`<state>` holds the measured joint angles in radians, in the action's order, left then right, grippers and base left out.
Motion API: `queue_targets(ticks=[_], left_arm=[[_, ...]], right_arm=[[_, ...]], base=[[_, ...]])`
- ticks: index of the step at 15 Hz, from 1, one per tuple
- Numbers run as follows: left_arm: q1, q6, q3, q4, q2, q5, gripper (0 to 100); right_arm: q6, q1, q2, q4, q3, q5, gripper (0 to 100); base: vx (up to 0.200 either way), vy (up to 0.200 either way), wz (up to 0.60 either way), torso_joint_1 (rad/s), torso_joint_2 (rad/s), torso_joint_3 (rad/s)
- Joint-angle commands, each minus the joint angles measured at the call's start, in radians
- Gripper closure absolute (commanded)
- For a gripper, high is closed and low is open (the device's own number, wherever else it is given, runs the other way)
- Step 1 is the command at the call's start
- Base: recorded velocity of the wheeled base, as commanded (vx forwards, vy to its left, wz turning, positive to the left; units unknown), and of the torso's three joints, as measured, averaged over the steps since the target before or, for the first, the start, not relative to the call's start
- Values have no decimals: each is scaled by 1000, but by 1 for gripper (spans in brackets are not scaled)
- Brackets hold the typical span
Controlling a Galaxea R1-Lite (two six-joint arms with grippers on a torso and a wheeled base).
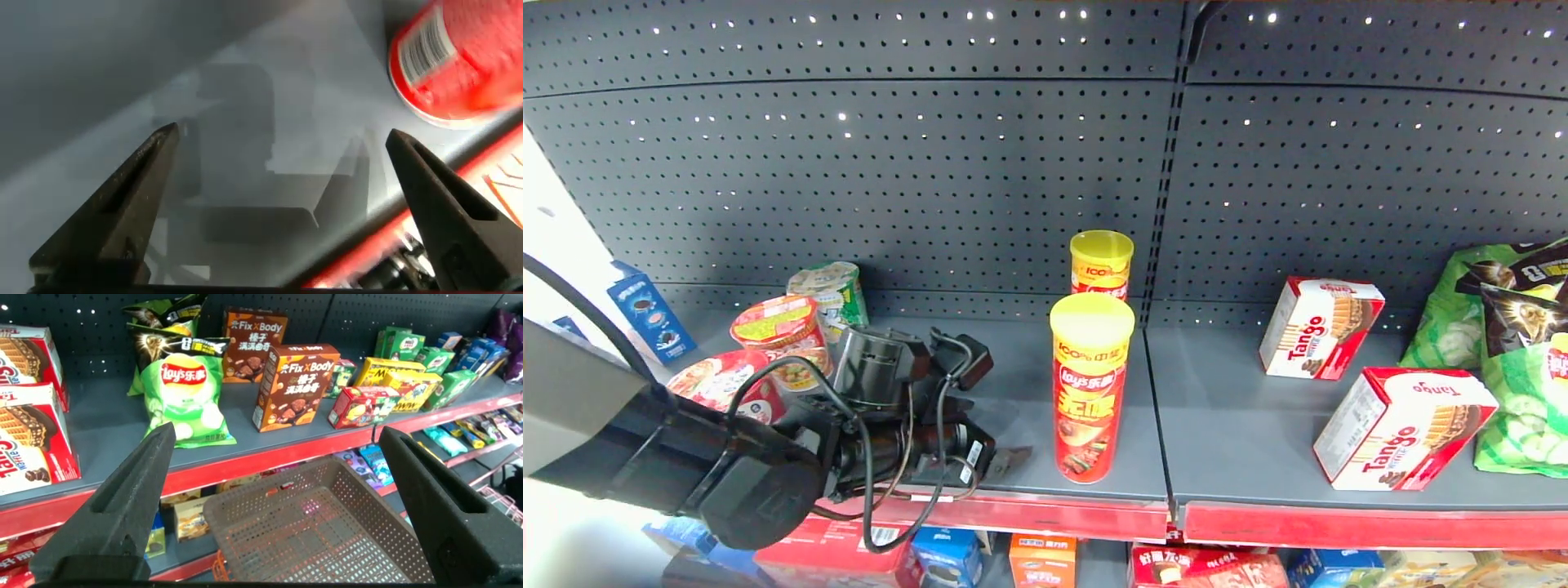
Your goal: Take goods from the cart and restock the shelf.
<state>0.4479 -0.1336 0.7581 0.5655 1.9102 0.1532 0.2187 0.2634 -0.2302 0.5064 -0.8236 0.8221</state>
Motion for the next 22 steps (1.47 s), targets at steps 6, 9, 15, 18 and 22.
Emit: queue_targets(ticks=[6, 9, 15, 18, 22], left_arm=[[2, 0, 67, 1, 44, 0, 0], [2, 2, 92, 1, 50, -4, 0], [46, 3, 125, 1, 70, -9, 0], [57, 3, 129, 1, 76, -9, 0], [55, 3, 129, 1, 75, -9, 0]], right_arm=[[1, 0, -3, 0, 9, 0, 0], [1, 0, -1, 0, 9, 0, 0], [1, -3, -1, 0, 9, 0, 0], [1, -3, -1, 0, 9, 0, 0], [1, -1, -1, 0, 9, 0, 0]], base=[[0, 0, 0, 0, 0, 0], [0, 0, 0, 0, 0, 0], [0, 0, 0, 0, 0, 0], [0, 0, 0, 0, 0, 0], [0, 0, 0, 0, 0, 0]])
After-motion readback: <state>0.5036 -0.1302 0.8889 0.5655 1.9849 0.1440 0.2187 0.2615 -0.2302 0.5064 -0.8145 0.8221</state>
